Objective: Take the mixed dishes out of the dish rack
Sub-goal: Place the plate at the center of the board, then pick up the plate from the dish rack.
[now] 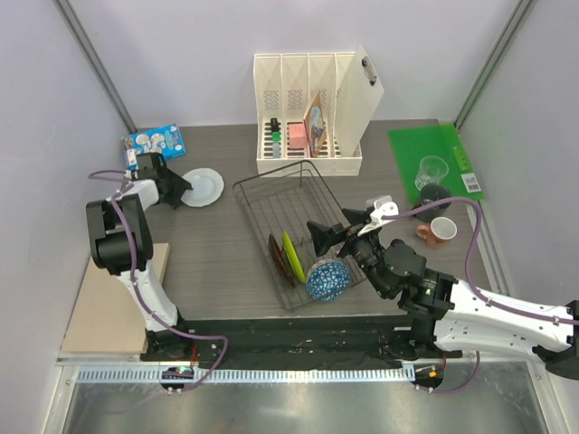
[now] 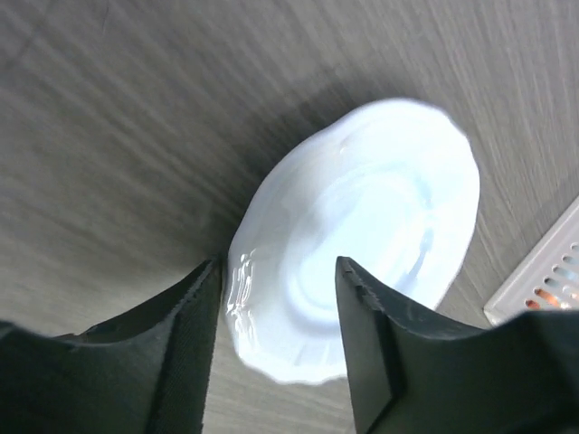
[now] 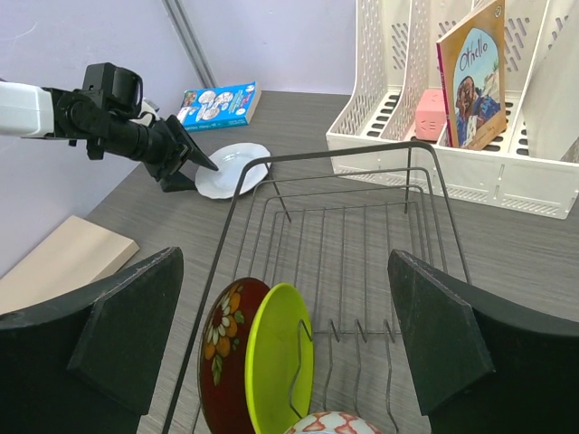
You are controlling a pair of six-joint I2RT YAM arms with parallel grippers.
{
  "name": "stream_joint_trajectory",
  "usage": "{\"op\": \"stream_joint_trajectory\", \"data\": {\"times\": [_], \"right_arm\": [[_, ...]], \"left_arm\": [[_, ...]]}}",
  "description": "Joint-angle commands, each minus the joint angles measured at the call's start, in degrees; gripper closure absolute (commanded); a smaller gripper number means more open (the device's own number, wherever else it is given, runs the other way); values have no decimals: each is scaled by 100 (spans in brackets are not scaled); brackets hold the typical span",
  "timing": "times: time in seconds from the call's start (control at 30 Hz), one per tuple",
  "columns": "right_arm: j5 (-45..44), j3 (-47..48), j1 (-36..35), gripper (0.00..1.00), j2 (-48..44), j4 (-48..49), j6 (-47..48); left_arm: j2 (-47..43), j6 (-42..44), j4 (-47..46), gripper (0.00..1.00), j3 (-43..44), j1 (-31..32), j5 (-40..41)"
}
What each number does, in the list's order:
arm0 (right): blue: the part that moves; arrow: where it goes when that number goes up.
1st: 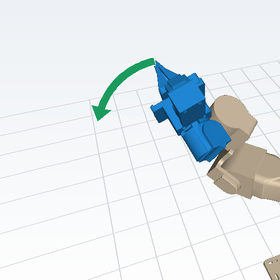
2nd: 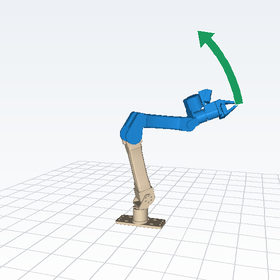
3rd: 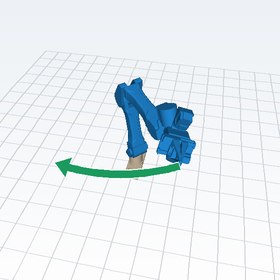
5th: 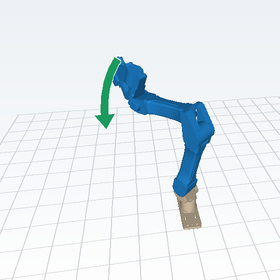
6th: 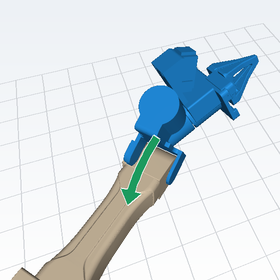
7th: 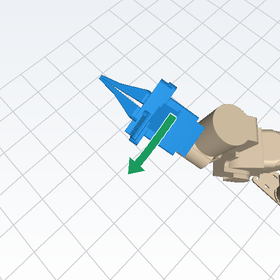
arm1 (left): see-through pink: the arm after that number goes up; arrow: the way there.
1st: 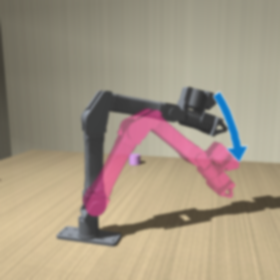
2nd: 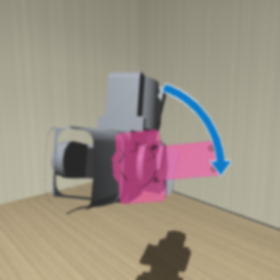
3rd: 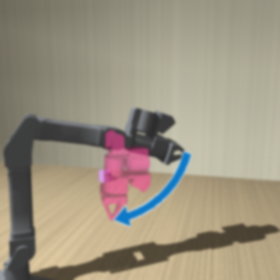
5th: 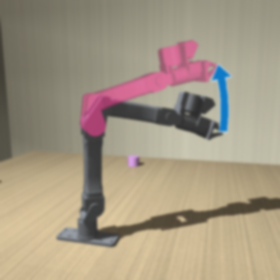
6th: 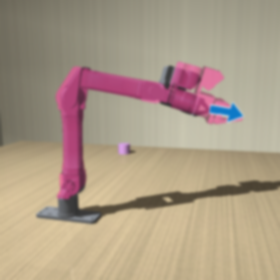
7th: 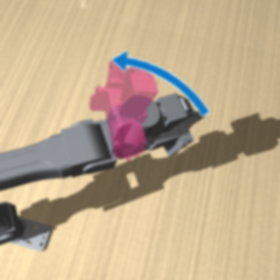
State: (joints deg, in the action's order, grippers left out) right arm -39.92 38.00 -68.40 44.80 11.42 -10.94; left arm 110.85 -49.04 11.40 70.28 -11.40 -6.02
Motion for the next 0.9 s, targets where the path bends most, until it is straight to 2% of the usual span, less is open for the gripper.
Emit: {"op": "stream_joint_trajectory", "data": {"times": [0.0, 0.17, 0.2, 0.37, 0.4, 0.53, 0.6, 0.67, 0.7, 0.73, 0.8, 0.87], "right_arm": [[134, -12, 55, 0, 47, 124, -207], [169, -3, 73, 0, 135, 159, -260], [186, 6, 81, 0, 152, 133, -260], [179, 129, 125, 0, 345, -52, -145], [134, 190, 134, 0, 476, -139, -145], [-50, 252, 187, 2, 828, -272, -58], [123, 295, 265, 7, 934, -411, -57], [475, 436, 467, 28, 1101, -684, -215], [651, 576, 512, 39, 1154, -946, -268], [774, 621, 529, 49, 1215, -1053, -425], [950, 647, 565, 45, 1277, -1098, -497], [1380, 674, 582, 35, 1312, -1317, -602]], "left_arm": [[-572, 17, 231, 44, -278, -29, 83], [-1381, -53, 635, 27, -533, -38, 251], [-1477, -80, 714, 21, -550, -38, 233], [-2696, -369, 943, 15, -981, 67, 100], [-2891, -370, 1126, 0, -990, 128, 171], [-3551, -203, 1706, 0, -902, 655, 461], [-3955, -264, 1813, 0, -972, 1261, 873], [-4289, -631, 1857, 0, -1287, 1561, 1103], [-4630, -842, 1735, 0, -1498, 1597, 920], [-4781, -1097, 1143, 0, -1996, 1597, 658], [-5167, -1099, 533, 0, -2447, 1597, -306], [-5388, -1021, 381, 0, -2738, 1658, -443]]}}
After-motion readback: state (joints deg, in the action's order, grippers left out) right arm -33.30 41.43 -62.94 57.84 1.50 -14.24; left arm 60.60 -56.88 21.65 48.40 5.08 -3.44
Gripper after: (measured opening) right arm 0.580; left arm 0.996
